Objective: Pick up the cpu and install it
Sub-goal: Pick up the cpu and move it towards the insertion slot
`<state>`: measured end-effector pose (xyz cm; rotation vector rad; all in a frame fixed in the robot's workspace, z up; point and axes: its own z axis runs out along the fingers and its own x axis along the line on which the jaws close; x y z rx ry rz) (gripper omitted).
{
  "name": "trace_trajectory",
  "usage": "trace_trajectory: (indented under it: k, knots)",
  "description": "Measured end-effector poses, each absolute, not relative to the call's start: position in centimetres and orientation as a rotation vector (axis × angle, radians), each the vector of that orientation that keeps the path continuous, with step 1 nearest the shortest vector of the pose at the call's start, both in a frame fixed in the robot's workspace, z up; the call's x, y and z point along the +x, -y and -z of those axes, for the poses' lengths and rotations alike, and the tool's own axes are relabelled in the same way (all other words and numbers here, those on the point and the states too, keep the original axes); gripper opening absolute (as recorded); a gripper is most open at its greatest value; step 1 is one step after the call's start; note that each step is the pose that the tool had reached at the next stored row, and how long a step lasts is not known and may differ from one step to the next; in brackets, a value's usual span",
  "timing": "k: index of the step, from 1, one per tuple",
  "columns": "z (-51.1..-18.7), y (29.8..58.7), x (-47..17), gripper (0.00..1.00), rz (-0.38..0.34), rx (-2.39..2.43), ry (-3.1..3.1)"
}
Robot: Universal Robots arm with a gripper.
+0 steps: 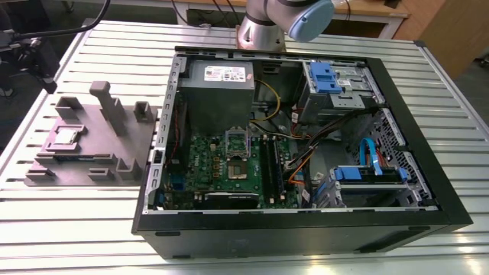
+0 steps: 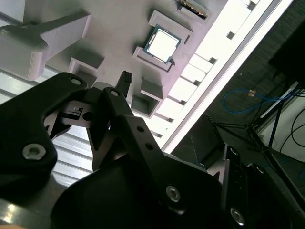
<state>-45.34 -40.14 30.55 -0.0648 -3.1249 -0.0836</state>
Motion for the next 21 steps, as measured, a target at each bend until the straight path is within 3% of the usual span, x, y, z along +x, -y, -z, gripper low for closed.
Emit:
trace_trajectory:
  k: [21]
  knots:
    - [-29.91, 40.14, -45.45, 0.77, 0.084, -0.048, 3.125]
